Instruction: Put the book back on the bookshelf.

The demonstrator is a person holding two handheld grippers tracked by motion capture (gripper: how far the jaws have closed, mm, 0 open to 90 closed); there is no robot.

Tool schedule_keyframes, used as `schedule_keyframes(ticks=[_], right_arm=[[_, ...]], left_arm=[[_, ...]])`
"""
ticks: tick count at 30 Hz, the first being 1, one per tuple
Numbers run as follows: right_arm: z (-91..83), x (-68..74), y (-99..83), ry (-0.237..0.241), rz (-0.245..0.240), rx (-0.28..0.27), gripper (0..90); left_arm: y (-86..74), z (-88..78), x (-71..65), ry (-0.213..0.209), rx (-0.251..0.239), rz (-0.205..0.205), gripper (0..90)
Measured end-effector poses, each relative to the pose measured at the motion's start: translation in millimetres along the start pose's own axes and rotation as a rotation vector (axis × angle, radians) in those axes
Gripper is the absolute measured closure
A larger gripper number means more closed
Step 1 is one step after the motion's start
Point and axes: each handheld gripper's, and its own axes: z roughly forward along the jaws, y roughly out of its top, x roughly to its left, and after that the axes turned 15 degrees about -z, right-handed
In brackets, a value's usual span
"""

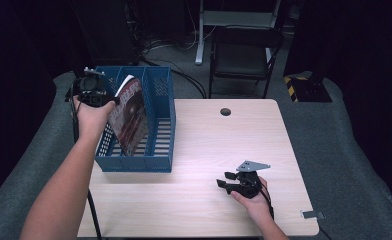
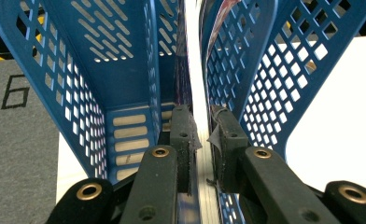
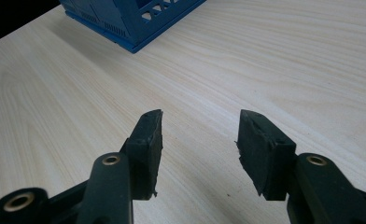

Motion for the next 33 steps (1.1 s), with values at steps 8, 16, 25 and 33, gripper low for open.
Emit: schedule_keyframes(ticks=[8, 16, 25, 33], right_arm=[[0.4, -0.1, -0.1, 0.000, -0.001, 0.004, 49.9], [0.5, -0.3, -0.2, 0.002, 0.000, 0.006, 49.9], [1.4, 0.1, 0.0, 0.003, -0.010, 0.006, 49.9], [2.4, 0.7, -0.1, 0.007, -0.005, 0.010, 49.9]], left_arm=[[-3.1, -2.9, -0.5, -0.008, 0.029, 0.025, 81.7], [-6.0, -3.9, -3.3, -0.006, 0.039, 0.040, 82.3], [-7.7, -5.1, -2.0, 0.009, 0.049, 0.052, 82.4], [-8.0, -5.1, -0.8, -0.006, 0.050, 0.047, 83.5]])
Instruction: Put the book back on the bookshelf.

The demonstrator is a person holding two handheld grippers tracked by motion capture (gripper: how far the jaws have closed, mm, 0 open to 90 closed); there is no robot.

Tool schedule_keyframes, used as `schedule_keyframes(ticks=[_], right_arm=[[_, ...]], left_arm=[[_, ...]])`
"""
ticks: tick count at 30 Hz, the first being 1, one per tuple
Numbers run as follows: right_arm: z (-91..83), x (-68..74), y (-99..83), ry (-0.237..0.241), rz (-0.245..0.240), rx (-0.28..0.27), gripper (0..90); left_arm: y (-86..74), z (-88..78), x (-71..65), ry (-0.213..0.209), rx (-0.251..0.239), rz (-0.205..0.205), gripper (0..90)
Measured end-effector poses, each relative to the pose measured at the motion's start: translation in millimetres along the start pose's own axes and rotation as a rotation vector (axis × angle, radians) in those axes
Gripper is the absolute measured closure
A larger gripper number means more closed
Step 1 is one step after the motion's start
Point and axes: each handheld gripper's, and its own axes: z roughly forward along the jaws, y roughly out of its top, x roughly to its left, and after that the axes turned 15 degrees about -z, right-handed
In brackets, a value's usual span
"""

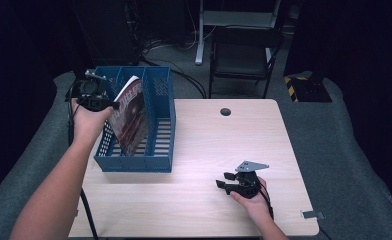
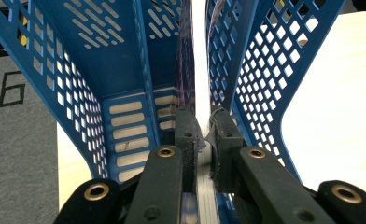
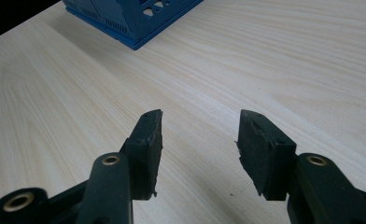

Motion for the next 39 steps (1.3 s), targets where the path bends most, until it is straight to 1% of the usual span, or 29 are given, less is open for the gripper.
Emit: schedule_keyframes(ticks=[3, 6, 9, 11, 13, 14, 17, 18, 19, 21, 22, 24, 25, 26, 27, 28, 29, 30, 31, 32, 33, 34, 35, 36, 39], right_arm=[[0.0, -0.4, -0.2, -0.001, 0.001, 0.000, 49.9], [-0.1, -0.4, -0.1, -0.001, 0.000, -0.001, 49.8], [0.0, -0.7, -0.3, -0.002, -0.001, 0.001, 49.8], [-0.1, -0.5, -0.2, 0.000, 0.000, 0.000, 49.8], [0.0, -0.5, -0.3, -0.002, 0.000, 0.002, 49.8], [0.1, -0.5, -0.3, -0.002, 0.000, 0.002, 49.8], [0.3, -0.2, -0.3, 0.001, 0.004, 0.002, 49.8], [0.4, -0.3, -0.3, 0.001, 0.001, 0.001, 49.8], [0.4, -0.2, -0.3, 0.001, 0.002, 0.001, 49.8], [0.3, -0.2, -0.4, 0.001, 0.004, 0.003, 49.8], [0.2, -0.1, -0.4, 0.001, 0.007, 0.003, 49.8], [0.0, 0.1, -0.4, 0.001, 0.008, 0.003, 49.8], [0.2, -0.4, -0.5, 0.000, 0.000, 0.001, 49.8], [0.1, -0.4, -0.4, 0.000, 0.001, 0.001, 49.8], [0.1, -0.7, -0.5, 0.000, -0.003, 0.000, 49.8], [-0.1, -0.9, -0.5, -0.001, -0.004, 0.000, 49.8], [-0.2, -1.1, -0.5, -0.001, -0.004, -0.001, 49.8], [-0.1, -1.2, -0.5, -0.001, -0.004, -0.001, 49.8], [-0.1, -1.2, -0.5, -0.001, -0.003, -0.001, 49.8], [-0.1, -1.3, -0.5, -0.001, -0.003, -0.001, 49.8], [-0.2, -0.6, -0.5, -0.001, 0.006, 0.000, 49.8], [-0.2, -0.7, -0.5, 0.000, 0.004, 0.001, 49.8], [-0.1, -0.7, -0.5, -0.001, 0.005, 0.001, 49.8], [-0.1, -0.6, -0.5, -0.001, 0.005, 0.001, 49.8], [-0.3, -0.9, -0.4, 0.000, 0.001, 0.000, 49.8]], left_arm=[[0.1, -0.1, -1.2, -0.002, 0.008, -0.012, 83.6], [0.4, -0.5, -1.8, 0.005, 0.014, -0.007, 83.7], [0.5, 0.1, -0.9, 0.010, 0.000, -0.002, 83.9], [0.5, 0.1, 1.1, 0.004, -0.003, -0.010, 84.0], [1.3, 0.0, 3.1, -0.006, 0.002, -0.023, 84.1], [2.2, -0.2, 3.7, -0.009, 0.011, -0.021, 84.2], [3.9, 0.1, 2.6, -0.012, 0.028, -0.030, 84.3], [4.1, 0.5, 1.8, -0.009, 0.023, -0.033, 84.3], [4.9, -0.1, 2.6, -0.009, 0.034, -0.022, 84.3], [4.9, 0.4, 2.8, -0.003, 0.024, -0.023, 84.3], [5.3, -0.1, 3.7, -0.003, 0.031, -0.021, 84.3], [5.6, 0.2, 5.3, -0.003, 0.025, -0.031, 84.4], [6.2, 0.1, 6.2, 0.000, 0.024, -0.034, 84.4], [6.0, 0.5, 6.0, -0.003, 0.021, -0.053, 84.4], [6.9, -0.3, 6.8, -0.011, 0.040, -0.053, 84.5], [7.6, 0.3, 6.7, -0.005, 0.036, -0.058, 84.5], [8.9, -0.4, 7.4, -0.004, 0.051, -0.050, 84.5], [9.6, -0.5, 7.6, -0.003, 0.056, -0.050, 84.5], [9.5, -0.2, 6.7, -0.003, 0.052, -0.065, 84.5], [9.9, 0.1, 6.8, -0.001, 0.047, -0.062, 84.5], [10.2, 0.2, 6.5, 0.001, 0.046, -0.062, 84.5], [10.7, 0.3, 6.7, 0.003, 0.046, -0.053, 84.5], [10.8, 0.7, 6.2, 0.006, 0.040, -0.055, 84.5], [10.5, 1.3, 5.1, 0.007, 0.031, -0.068, 84.5], [11.4, 2.0, 5.2, 0.007, 0.023, -0.063, 84.6]])
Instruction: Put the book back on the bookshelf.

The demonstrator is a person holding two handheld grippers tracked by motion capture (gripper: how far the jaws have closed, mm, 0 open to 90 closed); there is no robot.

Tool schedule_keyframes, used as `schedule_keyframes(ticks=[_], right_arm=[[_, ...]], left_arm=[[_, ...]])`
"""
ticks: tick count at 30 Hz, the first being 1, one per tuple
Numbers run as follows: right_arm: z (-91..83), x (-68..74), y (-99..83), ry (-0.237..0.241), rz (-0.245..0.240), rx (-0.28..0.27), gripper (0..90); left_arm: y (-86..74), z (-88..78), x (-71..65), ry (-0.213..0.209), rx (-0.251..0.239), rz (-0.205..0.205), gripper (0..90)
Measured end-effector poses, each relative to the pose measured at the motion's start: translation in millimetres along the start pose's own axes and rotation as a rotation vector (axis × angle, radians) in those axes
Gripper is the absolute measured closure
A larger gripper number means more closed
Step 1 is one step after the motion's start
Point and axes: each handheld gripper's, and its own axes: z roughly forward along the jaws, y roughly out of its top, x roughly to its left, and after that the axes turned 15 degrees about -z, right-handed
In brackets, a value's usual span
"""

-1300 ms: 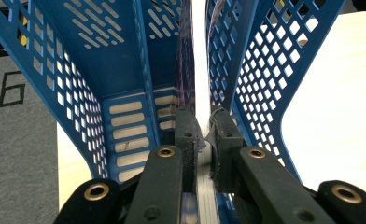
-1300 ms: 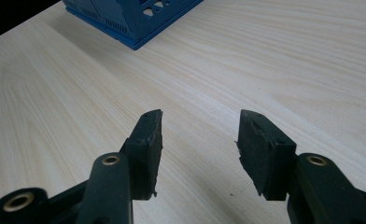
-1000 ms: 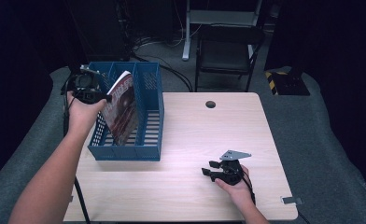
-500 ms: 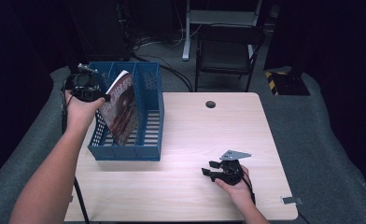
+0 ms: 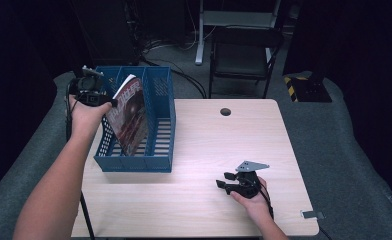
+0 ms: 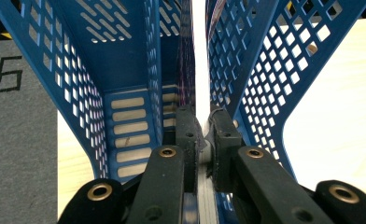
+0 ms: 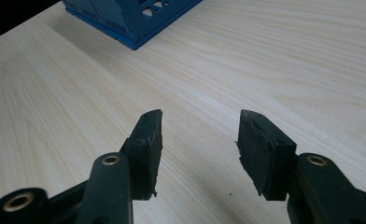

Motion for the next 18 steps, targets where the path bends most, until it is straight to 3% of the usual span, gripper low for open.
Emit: schedule_keyframes(ticks=[5, 6, 8, 18], right_arm=[[-1.0, -0.1, -0.1, -0.002, 0.009, 0.004, 49.8], [-1.1, 0.3, -0.1, -0.007, 0.013, 0.002, 49.8], [-0.8, -0.4, -0.2, -0.007, 0.003, -0.004, 49.8], [-1.9, -0.7, -0.1, -0.003, 0.005, -0.001, 49.8]], left_arm=[[1.5, -0.1, -0.1, 0.002, -0.013, -0.001, 84.6], [1.5, 0.1, -1.0, 0.003, -0.017, -0.016, 84.7], [2.8, -0.3, 0.1, 0.005, -0.021, -0.005, 84.7], [6.7, 3.1, -1.3, 0.022, -0.071, -0.050, 84.7]])
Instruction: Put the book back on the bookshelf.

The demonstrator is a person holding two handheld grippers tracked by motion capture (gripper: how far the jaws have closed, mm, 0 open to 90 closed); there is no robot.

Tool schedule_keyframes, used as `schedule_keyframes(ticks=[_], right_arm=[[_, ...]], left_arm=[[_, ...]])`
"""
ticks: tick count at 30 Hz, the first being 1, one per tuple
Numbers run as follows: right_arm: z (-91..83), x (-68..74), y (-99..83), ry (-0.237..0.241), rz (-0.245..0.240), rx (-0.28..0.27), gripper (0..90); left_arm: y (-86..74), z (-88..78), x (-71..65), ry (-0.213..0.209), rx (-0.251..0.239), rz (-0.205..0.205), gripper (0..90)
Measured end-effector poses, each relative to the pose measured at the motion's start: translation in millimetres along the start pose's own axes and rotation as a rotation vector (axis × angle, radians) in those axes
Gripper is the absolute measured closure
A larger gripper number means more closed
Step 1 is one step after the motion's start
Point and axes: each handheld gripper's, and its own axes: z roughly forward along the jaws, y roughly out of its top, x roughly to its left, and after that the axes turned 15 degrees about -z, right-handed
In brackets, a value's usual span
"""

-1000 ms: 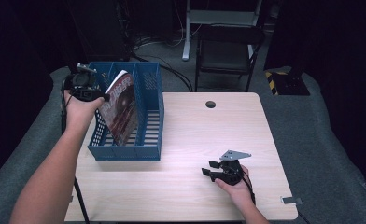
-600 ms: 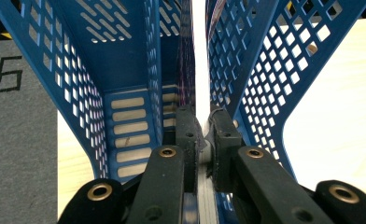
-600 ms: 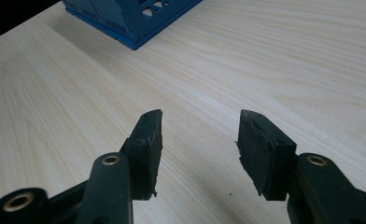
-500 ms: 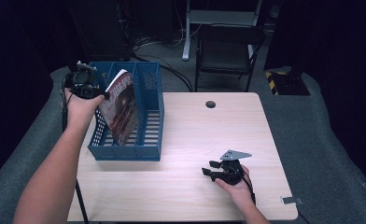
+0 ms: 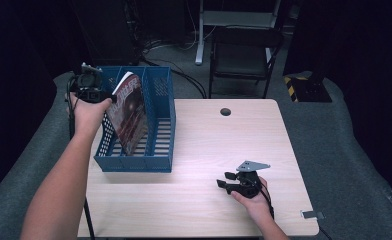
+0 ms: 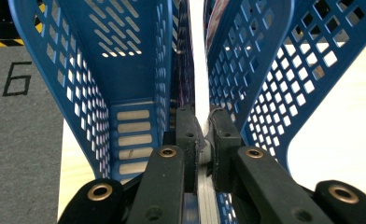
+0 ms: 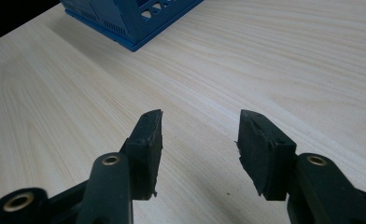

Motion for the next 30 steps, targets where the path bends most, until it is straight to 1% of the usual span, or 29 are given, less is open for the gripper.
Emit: schedule_keyframes(ticks=[3, 4, 7, 8, 9, 10, 11, 13, 15, 16, 18, 19, 20, 21, 24, 25, 26, 27, 30], right_arm=[[0.0, -0.5, 0.1, 0.000, -0.007, -0.003, 49.9], [-0.2, -0.4, 0.1, 0.002, -0.002, -0.004, 49.9], [-0.8, -0.9, -0.2, -0.003, -0.001, -0.002, 49.9], [-1.0, -1.3, -0.1, -0.001, -0.007, -0.001, 49.9], [-1.1, -1.1, 0.0, -0.002, -0.006, -0.002, 49.9], [-1.0, -0.8, 0.0, -0.004, -0.005, -0.005, 49.9], [-1.0, -0.7, 0.0, -0.005, -0.004, -0.006, 49.9], [-1.4, -1.2, 0.0, 0.000, -0.007, -0.002, 49.9], [-0.9, -1.4, -0.2, -0.004, -0.003, -0.004, 49.9], [-1.0, -1.4, -0.4, -0.005, -0.005, -0.003, 49.9], [-0.9, -1.0, -0.3, -0.001, -0.003, -0.001, 49.9], [-0.7, -0.9, -0.3, 0.001, -0.003, 0.000, 49.9], [-0.7, -0.1, -0.2, 0.002, 0.004, 0.000, 49.9], [-0.5, -0.1, -0.1, 0.004, 0.002, -0.001, 49.9], [-0.4, -0.1, -0.1, 0.002, -0.003, 0.000, 49.9], [-0.5, 0.1, 0.0, 0.003, 0.001, 0.000, 49.9], [-0.6, 0.1, -0.1, 0.003, 0.002, -0.001, 50.0], [-0.6, -0.2, -0.2, 0.001, -0.003, -0.001, 50.0], [0.0, -0.4, -0.2, 0.004, -0.009, 0.000, 50.0]], left_arm=[[-0.9, 1.8, -3.4, 0.016, -0.043, 0.000, 84.7], [-1.3, 2.5, -4.2, 0.021, -0.057, -0.003, 84.7], [0.2, 4.9, -5.6, 0.032, -0.065, -0.012, 84.7], [1.2, 5.7, -5.5, 0.036, -0.065, -0.003, 84.8], [2.0, 6.3, -5.8, 0.037, -0.066, -0.012, 84.7], [2.5, 7.4, -5.3, 0.036, -0.079, -0.014, 84.7], [3.3, 8.4, -4.7, 0.035, -0.078, -0.014, 84.8], [3.0, 10.4, -4.5, 0.034, -0.091, -0.028, 84.8], [3.3, 11.9, -4.0, 0.040, -0.100, -0.029, 84.8], [3.7, 12.5, -3.5, 0.035, -0.096, -0.034, 84.8], [3.7, 12.6, -2.3, 0.038, -0.113, -0.036, 84.8], [4.2, 13.0, -1.5, 0.037, -0.102, -0.033, 84.8], [3.6, 13.5, -1.3, 0.040, -0.113, -0.033, 84.8], [3.2, 14.1, -1.0, 0.036, -0.107, -0.038, 84.7], [0.7, 18.6, -0.3, 0.043, -0.101, -0.034, 84.7], [-0.7, 19.2, -0.6, 0.047, -0.111, -0.034, 84.7], [-1.6, 19.6, -0.4, 0.047, -0.109, -0.036, 84.6], [-1.8, 20.0, -0.1, 0.047, -0.117, -0.032, 84.6], [-3.1, 19.9, 0.2, 0.043, -0.126, -0.038, 84.3]])
